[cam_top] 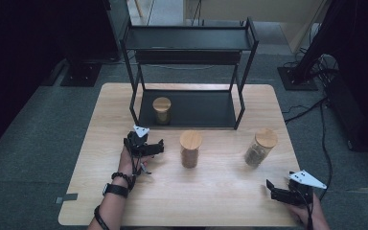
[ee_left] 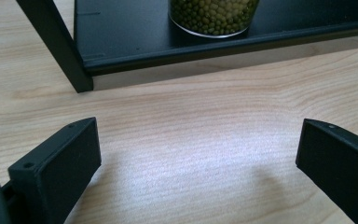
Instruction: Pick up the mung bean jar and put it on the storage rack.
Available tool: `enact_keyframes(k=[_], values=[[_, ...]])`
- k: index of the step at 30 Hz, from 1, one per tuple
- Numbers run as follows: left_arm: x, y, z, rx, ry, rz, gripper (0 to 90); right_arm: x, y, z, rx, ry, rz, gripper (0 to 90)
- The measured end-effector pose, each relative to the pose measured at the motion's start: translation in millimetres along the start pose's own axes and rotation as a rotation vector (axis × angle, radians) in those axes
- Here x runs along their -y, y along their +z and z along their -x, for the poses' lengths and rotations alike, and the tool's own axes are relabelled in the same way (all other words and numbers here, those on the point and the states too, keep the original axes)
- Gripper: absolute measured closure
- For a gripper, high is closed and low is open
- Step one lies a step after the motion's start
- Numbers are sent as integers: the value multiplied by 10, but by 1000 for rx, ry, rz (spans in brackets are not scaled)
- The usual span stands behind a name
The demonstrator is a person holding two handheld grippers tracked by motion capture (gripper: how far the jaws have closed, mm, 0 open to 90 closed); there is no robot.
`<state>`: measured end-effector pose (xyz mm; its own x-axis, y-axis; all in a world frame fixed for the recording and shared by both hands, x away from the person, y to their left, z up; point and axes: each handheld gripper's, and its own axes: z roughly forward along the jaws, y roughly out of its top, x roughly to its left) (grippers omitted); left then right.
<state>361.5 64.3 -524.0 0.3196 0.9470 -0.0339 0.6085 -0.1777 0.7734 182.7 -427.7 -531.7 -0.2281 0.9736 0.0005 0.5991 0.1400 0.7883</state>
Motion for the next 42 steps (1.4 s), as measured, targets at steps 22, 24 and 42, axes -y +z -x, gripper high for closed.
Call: enact_keyframes(k=[22,24,42], values=[[100,-124,-40,8,5,4,3,0,1,-2,1,-3,-2,40],[106,-132,-44,9,5,4,3,0,1,-3,2,-2,-2,39],[182,-221,-41,7,25,5,3,-1,2,-14,7,-6,-2,36]])
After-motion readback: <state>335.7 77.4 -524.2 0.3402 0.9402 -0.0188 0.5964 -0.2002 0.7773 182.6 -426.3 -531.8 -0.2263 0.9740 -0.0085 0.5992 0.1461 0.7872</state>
